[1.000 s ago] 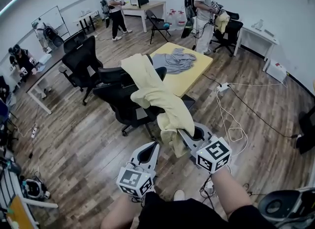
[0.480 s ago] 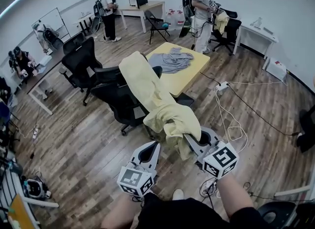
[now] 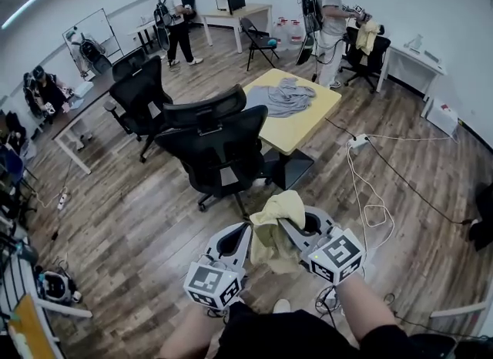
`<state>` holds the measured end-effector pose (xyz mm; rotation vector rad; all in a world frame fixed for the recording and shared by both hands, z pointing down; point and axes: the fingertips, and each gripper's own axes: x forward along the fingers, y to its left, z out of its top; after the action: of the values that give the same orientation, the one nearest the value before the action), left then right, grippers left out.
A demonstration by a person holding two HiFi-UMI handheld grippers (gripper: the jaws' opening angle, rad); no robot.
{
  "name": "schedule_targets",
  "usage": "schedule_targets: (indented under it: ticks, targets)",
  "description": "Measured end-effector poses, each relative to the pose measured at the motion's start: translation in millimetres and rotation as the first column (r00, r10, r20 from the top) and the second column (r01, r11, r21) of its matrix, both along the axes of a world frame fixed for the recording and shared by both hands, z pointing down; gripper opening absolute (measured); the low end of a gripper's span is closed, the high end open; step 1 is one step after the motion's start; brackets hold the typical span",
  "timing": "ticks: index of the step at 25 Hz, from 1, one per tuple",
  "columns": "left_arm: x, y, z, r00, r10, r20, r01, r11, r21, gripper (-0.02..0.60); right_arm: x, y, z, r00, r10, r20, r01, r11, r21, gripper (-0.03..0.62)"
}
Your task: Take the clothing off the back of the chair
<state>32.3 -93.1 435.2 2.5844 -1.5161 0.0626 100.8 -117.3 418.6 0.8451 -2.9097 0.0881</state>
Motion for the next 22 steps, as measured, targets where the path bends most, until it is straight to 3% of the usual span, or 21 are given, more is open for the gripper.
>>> schedule_targets:
  ticks: [8,22]
  targets:
    - [-36,20,-2,0.997,-0.075,-0.011,0.076,0.997,0.010,0.015,-37,25,1,0.997,-0.079,0.010,0.079,0.997,0.000,0.069]
    - [-73,51,4,0.988,-0.151,-0.010,0.151,0.988,0.005,0.015,-68,38,8,0.994,-0.107,0.028,0.107,0.994,-0.016,0.069]
